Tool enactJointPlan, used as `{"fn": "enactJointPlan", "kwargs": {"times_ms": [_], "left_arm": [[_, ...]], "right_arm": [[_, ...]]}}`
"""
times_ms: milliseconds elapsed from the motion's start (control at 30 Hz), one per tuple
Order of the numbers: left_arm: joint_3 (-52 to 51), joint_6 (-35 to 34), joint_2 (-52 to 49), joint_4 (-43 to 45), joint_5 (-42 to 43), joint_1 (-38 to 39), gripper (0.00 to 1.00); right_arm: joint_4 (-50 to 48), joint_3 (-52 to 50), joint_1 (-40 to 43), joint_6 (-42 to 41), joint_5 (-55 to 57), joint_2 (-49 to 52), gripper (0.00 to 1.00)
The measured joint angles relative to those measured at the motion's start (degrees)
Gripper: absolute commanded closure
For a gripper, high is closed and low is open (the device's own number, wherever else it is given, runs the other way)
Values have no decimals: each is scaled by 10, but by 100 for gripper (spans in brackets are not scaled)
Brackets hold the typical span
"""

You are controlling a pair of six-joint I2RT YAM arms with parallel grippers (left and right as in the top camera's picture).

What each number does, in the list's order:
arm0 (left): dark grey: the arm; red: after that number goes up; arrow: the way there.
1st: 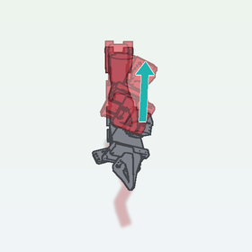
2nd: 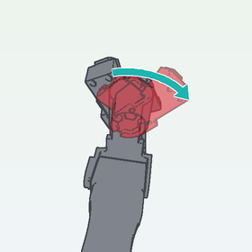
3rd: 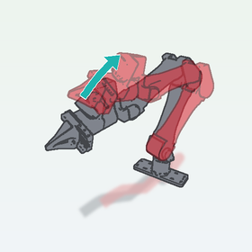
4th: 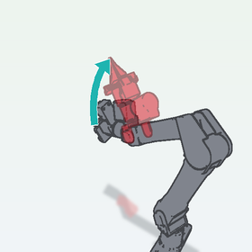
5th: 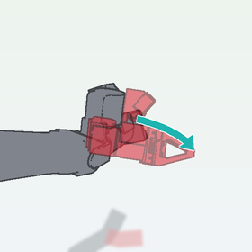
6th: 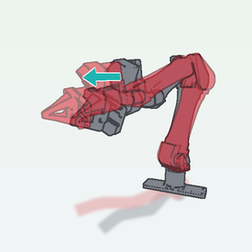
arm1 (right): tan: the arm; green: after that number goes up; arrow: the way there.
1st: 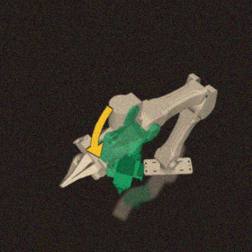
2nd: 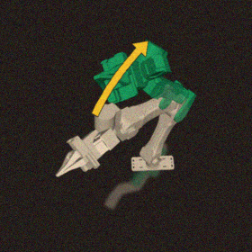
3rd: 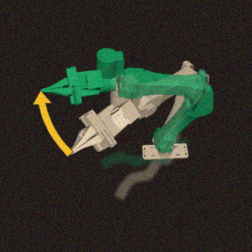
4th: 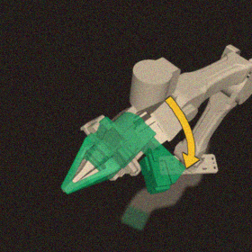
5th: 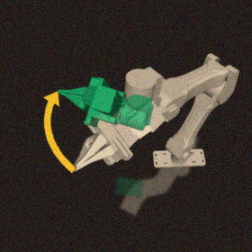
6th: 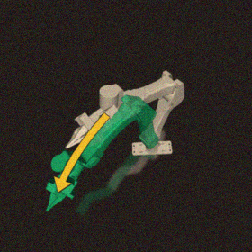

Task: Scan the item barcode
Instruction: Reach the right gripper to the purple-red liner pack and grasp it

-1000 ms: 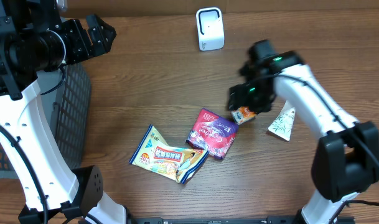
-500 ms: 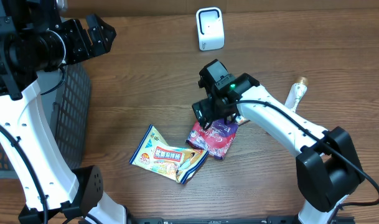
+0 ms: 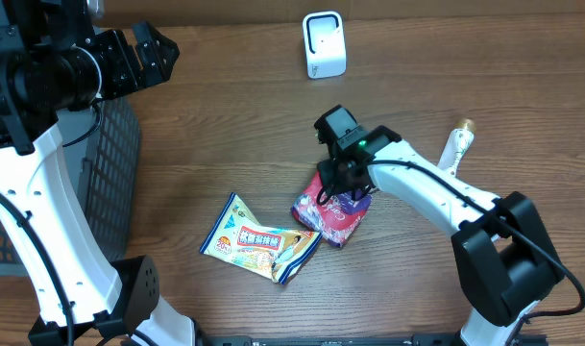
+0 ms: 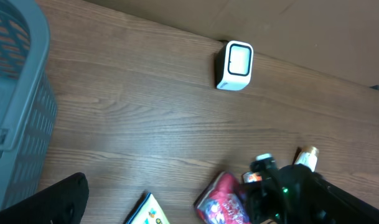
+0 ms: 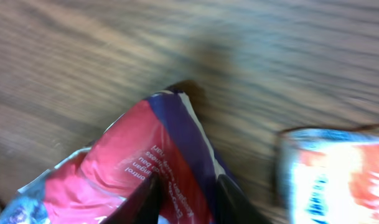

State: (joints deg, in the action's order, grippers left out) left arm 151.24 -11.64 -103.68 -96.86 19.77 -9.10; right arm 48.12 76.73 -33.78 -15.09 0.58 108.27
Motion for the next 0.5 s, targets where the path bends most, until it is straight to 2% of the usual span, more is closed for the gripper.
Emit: {"fn": "enactJointPlan", "kwargs": {"times_ms": [100, 200, 267, 433, 500], "left_arm": [[0, 0, 0, 0, 0, 0, 0], [0, 0, 0, 0, 0, 0, 0], [0, 0, 0, 0, 0, 0, 0], [0, 0, 0, 0, 0, 0, 0], [0, 0, 0, 0, 0, 0, 0]], "right_arm": [[49, 39, 25, -49, 38, 0, 96], [105, 119, 82, -112, 70, 0, 95], [120, 141, 112, -112, 50, 0, 86], [175, 145, 116, 4, -74, 0, 70], [196, 144, 90, 35, -83, 0, 47]]}}
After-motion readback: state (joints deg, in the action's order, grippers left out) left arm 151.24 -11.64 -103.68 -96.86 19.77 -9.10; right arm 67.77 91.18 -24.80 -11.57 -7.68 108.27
